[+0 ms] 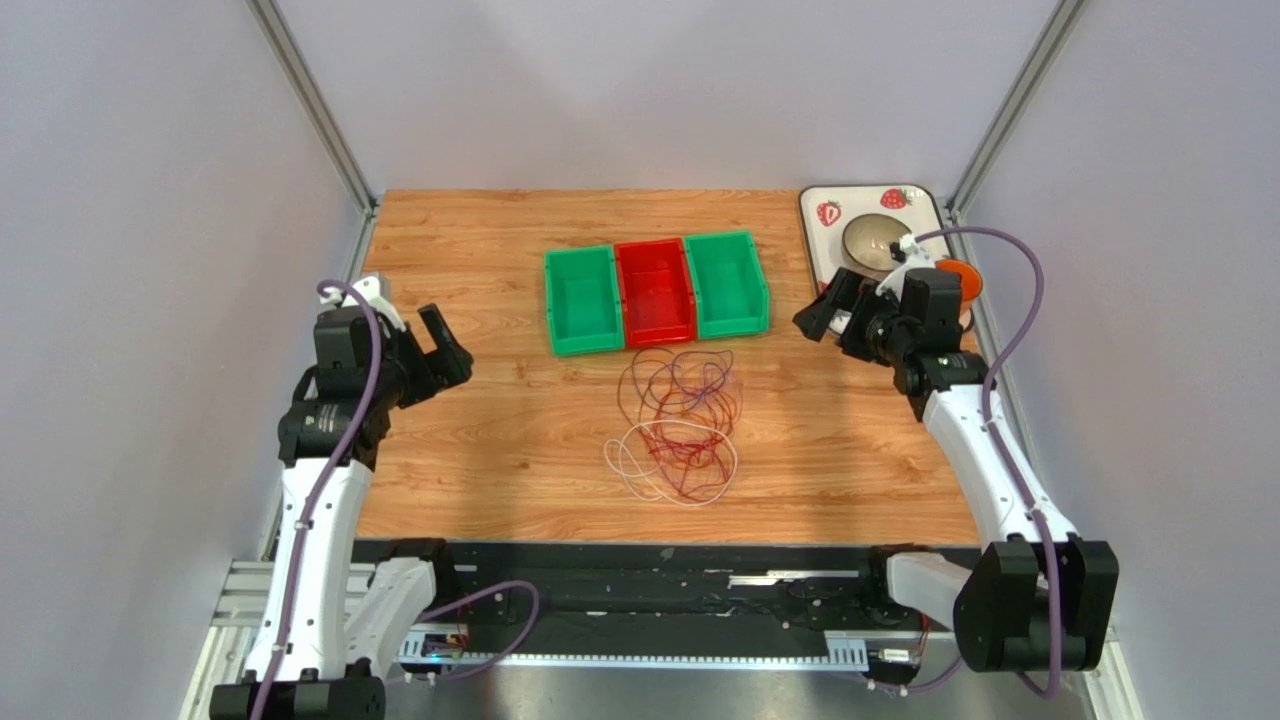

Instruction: Untangle the cables

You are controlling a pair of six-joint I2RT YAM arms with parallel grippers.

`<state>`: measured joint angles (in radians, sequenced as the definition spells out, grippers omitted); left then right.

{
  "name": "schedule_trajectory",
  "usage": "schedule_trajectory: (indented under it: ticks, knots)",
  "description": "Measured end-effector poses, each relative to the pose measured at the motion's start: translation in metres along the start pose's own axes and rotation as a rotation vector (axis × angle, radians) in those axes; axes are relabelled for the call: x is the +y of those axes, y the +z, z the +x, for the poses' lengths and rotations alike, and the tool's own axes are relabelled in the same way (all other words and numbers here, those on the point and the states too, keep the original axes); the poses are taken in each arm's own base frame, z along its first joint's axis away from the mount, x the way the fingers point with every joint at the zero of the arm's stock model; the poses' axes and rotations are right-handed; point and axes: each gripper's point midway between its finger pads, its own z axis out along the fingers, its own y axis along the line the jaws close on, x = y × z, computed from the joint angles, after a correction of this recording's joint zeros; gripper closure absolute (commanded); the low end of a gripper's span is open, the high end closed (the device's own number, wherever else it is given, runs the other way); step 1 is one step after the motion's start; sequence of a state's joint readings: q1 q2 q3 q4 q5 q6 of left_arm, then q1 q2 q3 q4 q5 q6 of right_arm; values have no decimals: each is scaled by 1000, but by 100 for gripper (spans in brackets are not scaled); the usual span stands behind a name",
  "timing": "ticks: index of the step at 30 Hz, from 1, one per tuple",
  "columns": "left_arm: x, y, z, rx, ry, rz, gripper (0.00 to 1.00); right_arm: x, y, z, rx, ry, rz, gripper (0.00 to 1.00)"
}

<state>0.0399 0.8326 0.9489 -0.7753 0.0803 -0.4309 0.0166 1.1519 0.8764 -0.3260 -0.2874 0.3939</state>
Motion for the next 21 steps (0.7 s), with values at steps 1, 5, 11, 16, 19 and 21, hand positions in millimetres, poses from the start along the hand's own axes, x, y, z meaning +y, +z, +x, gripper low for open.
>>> schedule_trajectory:
  ticks: [1, 5, 11, 16, 19, 21]
  knots:
    - [1, 0, 0, -1, 2, -3, 1, 0, -3, 0, -2, 8, 6, 0]
    - [4, 5, 5, 33, -1, -23, 1, -8, -30, -23, -142, 80, 120, 1]
    - [19, 8, 11, 62, -7, -101, 1, -51, -57, -23, -294, 252, 275, 18]
    - [18, 6, 11, 55, -6, -94, 1, -60, -28, 13, -117, 308, 293, 12]
    - [15, 5, 11, 55, -4, -79, 2, -60, -23, 26, -64, 321, 284, 11]
    - [12, 6, 12, 59, -3, -57, 4, -56, -22, 32, -46, 320, 257, 11]
